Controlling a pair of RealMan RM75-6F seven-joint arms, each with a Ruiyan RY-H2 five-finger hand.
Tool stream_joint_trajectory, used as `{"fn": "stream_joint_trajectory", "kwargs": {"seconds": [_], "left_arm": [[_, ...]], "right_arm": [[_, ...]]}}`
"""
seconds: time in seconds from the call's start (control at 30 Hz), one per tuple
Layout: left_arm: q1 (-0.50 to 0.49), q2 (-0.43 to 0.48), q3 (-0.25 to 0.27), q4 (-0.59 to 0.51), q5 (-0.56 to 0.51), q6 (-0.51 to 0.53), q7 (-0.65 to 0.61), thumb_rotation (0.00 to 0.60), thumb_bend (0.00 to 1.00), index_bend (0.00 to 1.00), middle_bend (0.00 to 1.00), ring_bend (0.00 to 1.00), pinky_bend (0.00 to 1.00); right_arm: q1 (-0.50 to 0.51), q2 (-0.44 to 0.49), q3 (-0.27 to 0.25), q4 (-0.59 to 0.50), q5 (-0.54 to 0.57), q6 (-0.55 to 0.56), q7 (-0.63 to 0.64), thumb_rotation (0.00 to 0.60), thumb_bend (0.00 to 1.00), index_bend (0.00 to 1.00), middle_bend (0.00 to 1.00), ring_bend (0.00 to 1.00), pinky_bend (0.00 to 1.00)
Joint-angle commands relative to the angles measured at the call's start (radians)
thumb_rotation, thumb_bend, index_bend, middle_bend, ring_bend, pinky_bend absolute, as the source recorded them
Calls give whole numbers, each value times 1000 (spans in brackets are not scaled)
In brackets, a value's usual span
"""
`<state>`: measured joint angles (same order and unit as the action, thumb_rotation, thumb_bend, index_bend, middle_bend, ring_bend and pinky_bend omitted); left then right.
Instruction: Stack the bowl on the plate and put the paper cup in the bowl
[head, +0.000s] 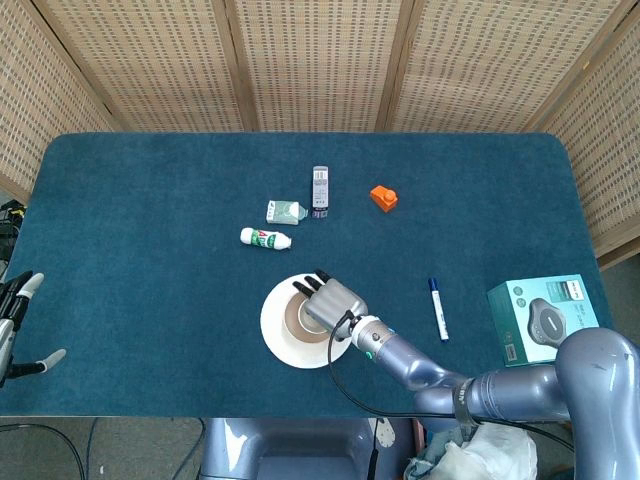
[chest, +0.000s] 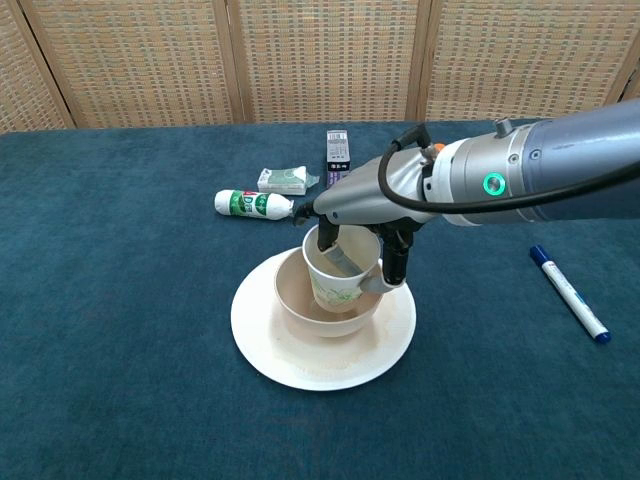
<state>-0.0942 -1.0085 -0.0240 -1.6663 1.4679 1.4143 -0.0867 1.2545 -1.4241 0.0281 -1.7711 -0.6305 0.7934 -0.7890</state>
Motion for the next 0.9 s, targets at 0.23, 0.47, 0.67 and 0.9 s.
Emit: {"fn": "stream_joint_trajectory", "kwargs": {"seconds": [0.23, 0.47, 0.67, 0.9], "left_arm": [[-1, 1, 0, 0, 0, 0, -3, 600, 0, 0, 0, 0, 0], [-1, 1, 1, 1, 0, -2, 1, 600, 0, 0, 0, 0, 0], [-1, 1, 2, 0, 2, -1, 0, 600, 0, 0, 0, 0, 0], [1, 5, 4, 1, 5, 2, -9, 600, 0, 0, 0, 0, 0]], "right_arm": [[46, 0, -27, -13, 72, 7, -19, 600, 374, 582, 0, 0, 0], [47, -2, -34, -20, 59, 20, 9, 600, 132, 329, 0, 0, 0], [37, -1, -36, -28, 23, 44, 25, 600, 132, 315, 0, 0, 0], [3, 97, -36, -145, -34, 105, 56, 600, 132, 315, 0, 0, 0]]}}
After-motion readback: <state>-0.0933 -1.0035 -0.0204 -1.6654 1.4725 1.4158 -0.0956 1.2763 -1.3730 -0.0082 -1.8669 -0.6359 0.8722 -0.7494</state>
